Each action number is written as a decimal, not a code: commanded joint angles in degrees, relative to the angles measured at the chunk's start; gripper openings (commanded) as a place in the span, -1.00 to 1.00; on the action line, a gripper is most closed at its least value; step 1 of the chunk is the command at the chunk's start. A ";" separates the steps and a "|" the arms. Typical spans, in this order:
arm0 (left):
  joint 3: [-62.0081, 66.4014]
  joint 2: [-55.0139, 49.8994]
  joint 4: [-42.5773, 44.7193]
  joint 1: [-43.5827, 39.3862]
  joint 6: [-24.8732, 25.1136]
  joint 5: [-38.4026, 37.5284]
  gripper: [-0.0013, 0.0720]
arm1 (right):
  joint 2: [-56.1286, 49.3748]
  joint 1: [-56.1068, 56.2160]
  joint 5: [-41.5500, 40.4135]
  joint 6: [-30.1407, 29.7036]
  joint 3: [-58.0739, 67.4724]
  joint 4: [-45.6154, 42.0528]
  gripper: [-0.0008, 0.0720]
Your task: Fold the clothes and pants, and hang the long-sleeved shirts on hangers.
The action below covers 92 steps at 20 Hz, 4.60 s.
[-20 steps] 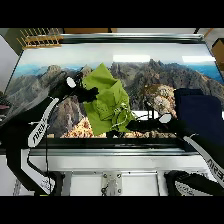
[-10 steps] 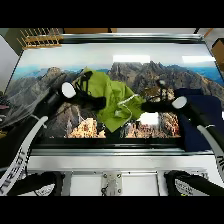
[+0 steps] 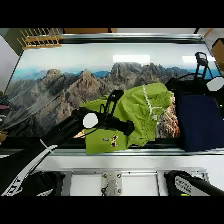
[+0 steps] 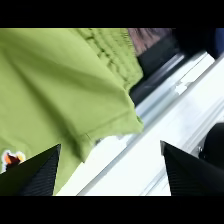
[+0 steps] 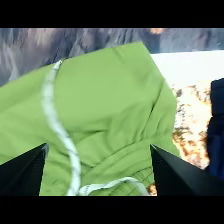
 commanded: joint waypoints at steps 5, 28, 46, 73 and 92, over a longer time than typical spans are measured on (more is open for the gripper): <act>-13.84 11.47 4.79 24.87 -3.10 -11.69 0.92 | 10.82 -5.86 12.00 0.15 -0.48 -0.94 0.42; -39.82 18.64 0.87 26.91 -5.27 0.63 0.92 | 16.24 -5.27 14.71 0.20 -8.90 6.47 0.42; -29.94 12.04 0.37 19.58 -4.76 1.18 -0.95 | 23.65 -5.38 21.44 21.46 -25.86 -4.90 0.41; -29.94 16.76 0.52 20.02 -4.76 1.42 -0.95 | 21.62 13.75 -21.24 30.16 -54.62 12.17 -0.90; 39.34 32.87 0.42 28.17 -1.64 -5.11 -0.95 | 27.96 11.28 18.62 20.13 33.35 5.70 -0.90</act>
